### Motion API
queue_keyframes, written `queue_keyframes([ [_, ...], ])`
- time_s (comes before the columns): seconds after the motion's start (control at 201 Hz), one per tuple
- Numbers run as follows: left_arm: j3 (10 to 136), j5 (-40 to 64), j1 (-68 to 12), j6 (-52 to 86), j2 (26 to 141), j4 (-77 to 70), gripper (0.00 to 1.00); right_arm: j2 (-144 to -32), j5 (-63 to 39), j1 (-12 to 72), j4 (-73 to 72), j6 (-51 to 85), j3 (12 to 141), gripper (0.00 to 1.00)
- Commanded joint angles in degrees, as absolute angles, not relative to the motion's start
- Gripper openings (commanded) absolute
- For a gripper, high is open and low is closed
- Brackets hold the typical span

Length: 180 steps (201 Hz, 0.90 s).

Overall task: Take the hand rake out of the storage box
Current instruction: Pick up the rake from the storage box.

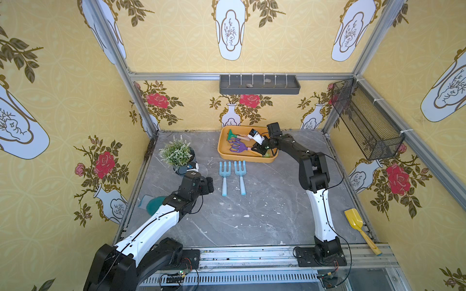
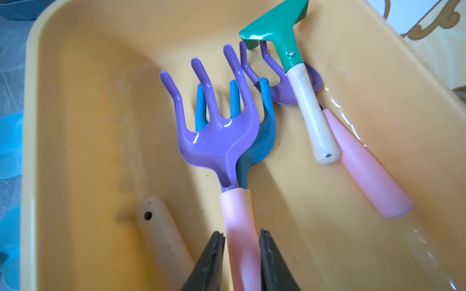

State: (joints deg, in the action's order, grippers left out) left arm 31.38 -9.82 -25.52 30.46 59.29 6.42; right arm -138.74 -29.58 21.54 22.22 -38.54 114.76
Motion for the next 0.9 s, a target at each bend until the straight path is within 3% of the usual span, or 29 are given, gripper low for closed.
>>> queue_keyframes([
  [0.0, 30.8, -9.1, -25.5, 31.0, 58.9, 6.0, 0.89, -139.0, -29.1, 21.8, 21.8, -37.3, 114.9, 0.24],
  [0.045, 30.6, -9.1, -25.5, 31.0, 58.6, 6.1, 0.89, -139.8, -28.9, 21.9, 22.4, -37.4, 115.5, 0.25],
  [0.174, 30.2, -9.6, -25.5, 31.0, 57.8, 6.3, 0.89, -142.0, -27.9, 22.0, 21.7, -36.2, 117.6, 0.43],
  [0.349, 30.4, -9.9, -25.5, 30.8, 57.8, 6.7, 0.89, -144.7, -27.7, 22.2, 22.4, -35.9, 119.4, 0.51],
  [0.538, 30.7, -10.3, -25.5, 30.6, 58.1, 6.9, 0.89, -142.7, -28.5, 22.1, 20.1, -35.6, 117.9, 0.35],
  [0.762, 30.9, -10.0, -25.5, 30.6, 58.3, 6.9, 0.89, -136.9, -29.4, 22.2, 15.0, -35.1, 111.2, 0.3],
  [0.891, 30.6, -9.8, -25.5, 30.8, 58.1, 6.8, 0.89, -135.2, -30.3, 22.0, 13.8, -34.7, 109.4, 0.22],
])
